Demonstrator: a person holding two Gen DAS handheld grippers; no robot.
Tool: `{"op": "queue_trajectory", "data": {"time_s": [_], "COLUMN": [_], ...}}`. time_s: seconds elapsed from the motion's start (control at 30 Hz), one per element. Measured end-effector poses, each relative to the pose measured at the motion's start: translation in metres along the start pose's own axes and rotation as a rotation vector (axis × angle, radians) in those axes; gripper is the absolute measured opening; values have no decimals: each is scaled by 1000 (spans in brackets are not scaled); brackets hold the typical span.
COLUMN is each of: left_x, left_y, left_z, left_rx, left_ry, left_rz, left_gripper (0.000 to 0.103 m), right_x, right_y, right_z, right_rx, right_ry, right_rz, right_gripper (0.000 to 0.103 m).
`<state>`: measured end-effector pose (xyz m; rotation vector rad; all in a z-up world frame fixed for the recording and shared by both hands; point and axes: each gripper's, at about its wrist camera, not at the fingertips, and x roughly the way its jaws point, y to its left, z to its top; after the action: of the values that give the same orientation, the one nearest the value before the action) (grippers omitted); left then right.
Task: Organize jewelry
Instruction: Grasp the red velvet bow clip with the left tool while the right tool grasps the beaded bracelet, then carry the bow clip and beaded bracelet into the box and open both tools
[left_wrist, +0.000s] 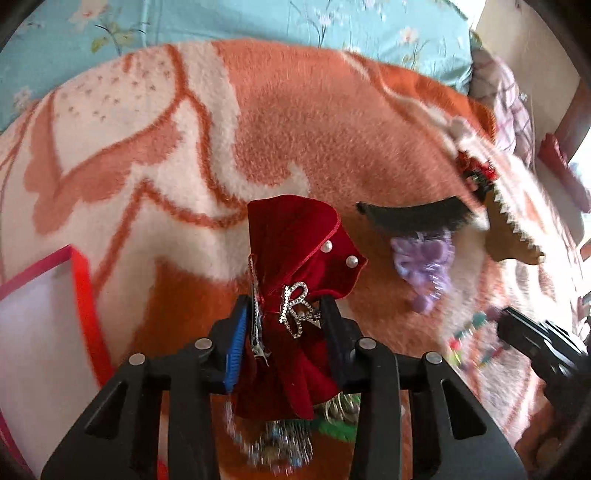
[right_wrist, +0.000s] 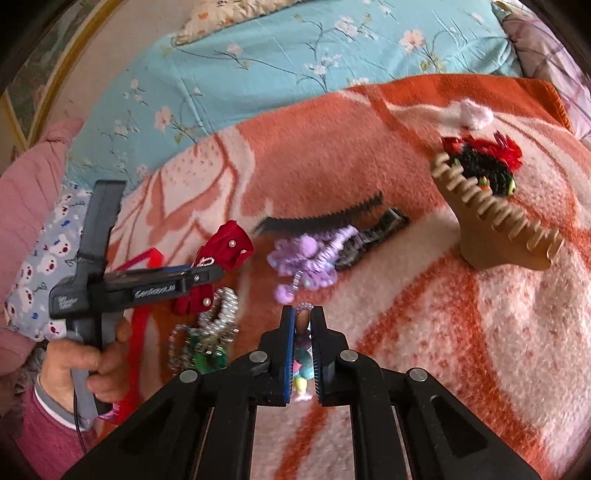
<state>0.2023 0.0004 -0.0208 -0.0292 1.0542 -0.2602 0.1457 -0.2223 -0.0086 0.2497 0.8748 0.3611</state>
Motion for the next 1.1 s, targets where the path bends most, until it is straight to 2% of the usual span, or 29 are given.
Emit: {"op": "queue_trajectory", "data": {"time_s": [0.3, 0.53, 0.8, 1.1], "left_x": [-52, -87, -105, -111], "left_y": [28, 67, 121, 180], "left_z": [-26, -49, -71, -79], "left_rx": [-71, -144, -244, -327], "left_ry": [-74, -122, -138, -145], "left_rz": [9, 38, 91, 158], "left_gripper": [36, 36, 36, 36], "right_x": [-3, 5, 32, 73], "right_y": [31, 77, 135, 199], "right_z": [9, 13, 15, 22], "right_rx": [-28, -87, -142, -197], "right_ry": [-4, 5, 40, 73], "right_rz": [63, 125, 208, 292], "right_gripper": [8, 8, 8, 8]}}
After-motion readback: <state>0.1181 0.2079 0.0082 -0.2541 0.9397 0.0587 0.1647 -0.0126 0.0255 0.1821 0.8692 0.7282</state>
